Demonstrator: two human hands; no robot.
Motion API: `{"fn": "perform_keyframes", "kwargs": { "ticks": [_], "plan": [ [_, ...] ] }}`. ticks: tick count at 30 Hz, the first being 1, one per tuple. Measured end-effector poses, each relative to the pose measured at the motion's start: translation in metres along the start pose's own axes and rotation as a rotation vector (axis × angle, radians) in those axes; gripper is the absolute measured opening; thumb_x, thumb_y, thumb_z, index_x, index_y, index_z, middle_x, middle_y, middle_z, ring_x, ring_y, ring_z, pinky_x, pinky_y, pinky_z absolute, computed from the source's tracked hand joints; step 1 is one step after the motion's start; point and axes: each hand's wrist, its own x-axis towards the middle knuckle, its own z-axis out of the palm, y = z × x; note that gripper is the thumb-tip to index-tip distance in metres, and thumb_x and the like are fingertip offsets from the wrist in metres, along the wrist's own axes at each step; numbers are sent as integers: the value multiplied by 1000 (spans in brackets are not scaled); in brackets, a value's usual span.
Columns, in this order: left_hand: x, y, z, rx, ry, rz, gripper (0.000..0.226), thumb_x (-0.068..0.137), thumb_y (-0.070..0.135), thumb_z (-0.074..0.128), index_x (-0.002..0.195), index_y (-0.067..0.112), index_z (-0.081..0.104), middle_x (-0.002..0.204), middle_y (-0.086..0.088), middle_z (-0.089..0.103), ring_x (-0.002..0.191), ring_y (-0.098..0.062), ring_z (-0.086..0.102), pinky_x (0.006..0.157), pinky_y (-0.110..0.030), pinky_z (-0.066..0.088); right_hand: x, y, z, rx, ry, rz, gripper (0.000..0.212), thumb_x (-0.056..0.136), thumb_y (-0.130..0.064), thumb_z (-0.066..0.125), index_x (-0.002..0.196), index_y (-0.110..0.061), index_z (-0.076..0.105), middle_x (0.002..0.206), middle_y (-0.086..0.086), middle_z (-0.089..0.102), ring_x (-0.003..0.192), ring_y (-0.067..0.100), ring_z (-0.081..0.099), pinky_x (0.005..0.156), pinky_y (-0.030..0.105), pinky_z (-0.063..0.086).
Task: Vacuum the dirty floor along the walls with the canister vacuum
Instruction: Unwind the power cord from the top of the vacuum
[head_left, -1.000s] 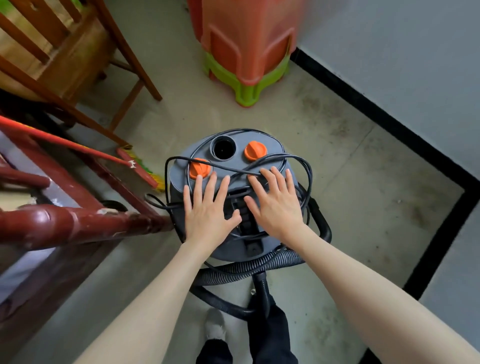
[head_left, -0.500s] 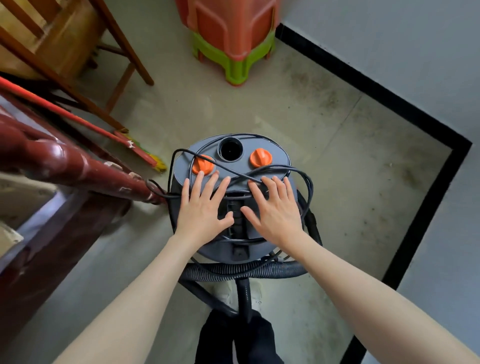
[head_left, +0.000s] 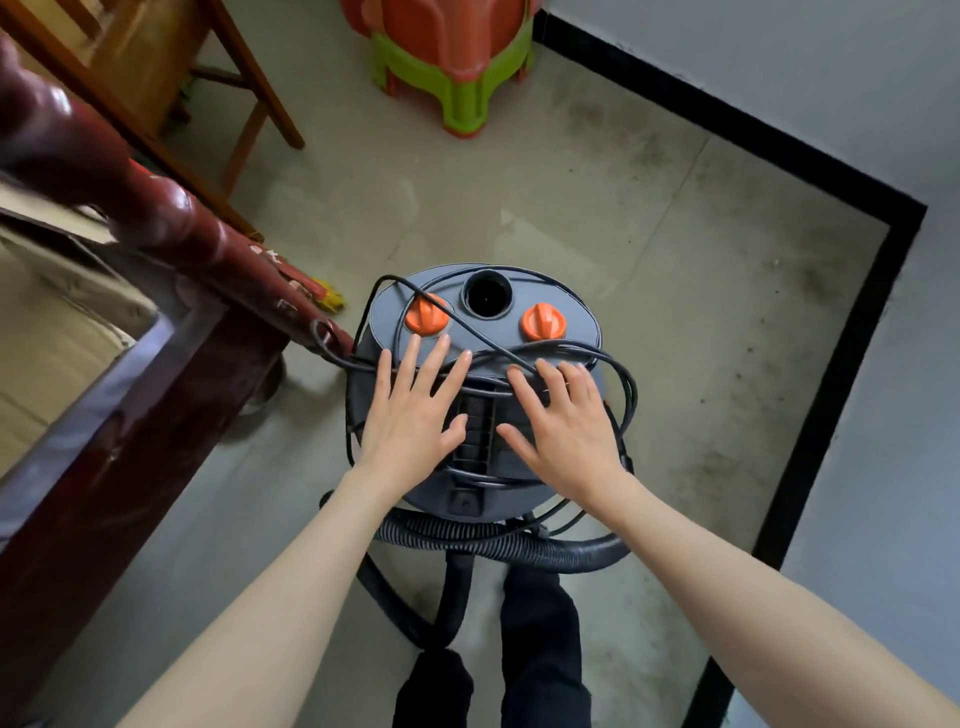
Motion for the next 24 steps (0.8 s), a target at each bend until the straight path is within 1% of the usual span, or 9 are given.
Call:
{"fn": "perform_keyframes", "kwargs": {
  "ticks": [2,4,5,7,9,10,14,19,24],
  "plan": [
    [-17,-2,1,-8,-1,-1,74,79,31,70,144,15,38,148,-14,38,137,-40,33,108,-59,23,-8,-10,-7,44,52,-5,50,89,-46,45,120,-11,63,107,16,64,94,38,60,85,46,49],
    [-33,-2,2,-11,-3,0,73,80,28,71,144,15,39,147,-14,40,136,-40,36,108,-58,25,-13,-16,-17,77,85,12,42,87,-42,45,117,-14,54,102,11,64,90,34,62,78,41,47],
    [-41,-2,3,-8,0,1,72,80,27,71,144,14,40,147,-15,41,135,-40,36,107,-58,26,-14,-18,-19,73,74,35,43,85,-43,45,118,-15,50,107,12,64,95,34,62,81,42,46],
    [-56,-3,5,5,12,2,71,80,25,70,143,13,41,147,-16,39,135,-42,36,107,-58,27,-18,-22,-19,60,-13,66,56,83,-48,43,127,-15,53,125,18,60,113,38,57,93,48,46],
    [-70,-5,6,21,19,11,70,81,24,69,144,12,39,149,-16,37,135,-43,34,107,-58,28,-21,-27,-14,102,-141,55,65,84,-52,46,132,-10,57,139,24,51,124,44,52,95,56,46],
    [-76,-8,7,27,18,20,70,82,25,68,144,12,38,149,-16,36,136,-43,33,107,-58,28,-24,-30,-13,119,-195,49,66,85,-52,47,132,-8,58,141,24,50,126,45,50,94,59,46],
    [-97,-13,5,23,0,17,69,83,22,67,145,12,36,151,-16,32,138,-42,29,108,-55,28,-37,-50,-8,114,-241,15,65,87,-54,37,125,-7,63,137,16,57,125,48,50,92,60,48],
    [-118,-25,1,-17,-10,-1,76,79,14,72,145,9,35,147,-16,39,135,-39,37,107,-54,30,-49,-77,1,181,-187,47,63,89,-53,39,126,-8,63,135,20,57,125,56,46,90,60,49],
    [-139,-44,-4,-32,-33,-27,75,77,13,74,143,10,39,142,-11,46,129,-34,44,106,-53,33,-55,-101,6,217,-158,33,62,90,-54,39,127,-11,63,135,23,56,121,66,40,91,69,43]
  ]
}}
